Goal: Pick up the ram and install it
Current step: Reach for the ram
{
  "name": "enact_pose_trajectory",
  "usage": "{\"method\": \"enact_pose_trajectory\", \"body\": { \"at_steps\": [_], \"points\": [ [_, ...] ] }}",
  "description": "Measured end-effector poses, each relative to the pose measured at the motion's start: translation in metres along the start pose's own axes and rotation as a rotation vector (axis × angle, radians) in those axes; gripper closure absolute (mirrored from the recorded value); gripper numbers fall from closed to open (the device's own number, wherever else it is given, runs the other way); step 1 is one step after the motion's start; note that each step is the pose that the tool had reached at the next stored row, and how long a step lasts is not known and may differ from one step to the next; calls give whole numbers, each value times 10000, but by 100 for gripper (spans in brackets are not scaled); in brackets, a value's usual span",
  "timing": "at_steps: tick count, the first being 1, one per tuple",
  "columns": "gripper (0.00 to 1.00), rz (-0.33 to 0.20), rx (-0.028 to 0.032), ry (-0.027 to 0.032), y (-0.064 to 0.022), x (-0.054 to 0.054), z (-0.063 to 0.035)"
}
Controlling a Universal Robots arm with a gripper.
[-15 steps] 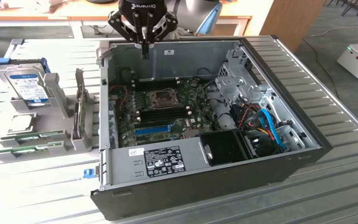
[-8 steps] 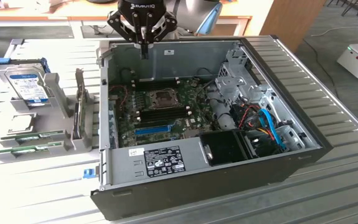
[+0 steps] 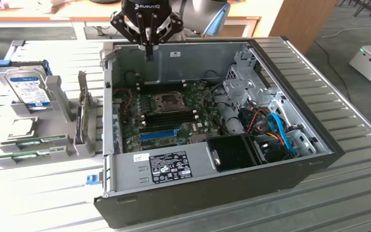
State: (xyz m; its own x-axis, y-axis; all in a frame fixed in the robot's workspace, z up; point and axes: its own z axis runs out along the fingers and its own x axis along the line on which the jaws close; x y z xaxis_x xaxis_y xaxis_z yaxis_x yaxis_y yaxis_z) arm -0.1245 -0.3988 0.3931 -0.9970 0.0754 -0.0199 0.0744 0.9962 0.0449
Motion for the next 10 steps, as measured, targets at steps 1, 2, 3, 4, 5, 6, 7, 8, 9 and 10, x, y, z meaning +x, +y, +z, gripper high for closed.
{"method": "enact_pose_trajectory", "body": {
  "at_steps": [1, 2, 3, 4, 5, 6, 7, 8, 9, 10],
  "points": [
    [89, -1, 0, 0, 0, 3, 0],
    [89, -1, 0, 0, -1, 7, 0],
    [89, -1, 1, 1, -1, 10, 0],
    [89, -1, 0, 0, -1, 15, 1],
    [89, -1, 1, 1, -2, 20, 1],
    [89, -1, 0, 2, -2, 26, 1],
    [89, 0, 1, 3, -3, 33, 1],
    [89, 0, 1, 4, -3, 39, 2],
    [89, -1, 1, 4, -4, 45, 2],
    [89, 0, 0, 5, -4, 51, 3]
  ]
}}
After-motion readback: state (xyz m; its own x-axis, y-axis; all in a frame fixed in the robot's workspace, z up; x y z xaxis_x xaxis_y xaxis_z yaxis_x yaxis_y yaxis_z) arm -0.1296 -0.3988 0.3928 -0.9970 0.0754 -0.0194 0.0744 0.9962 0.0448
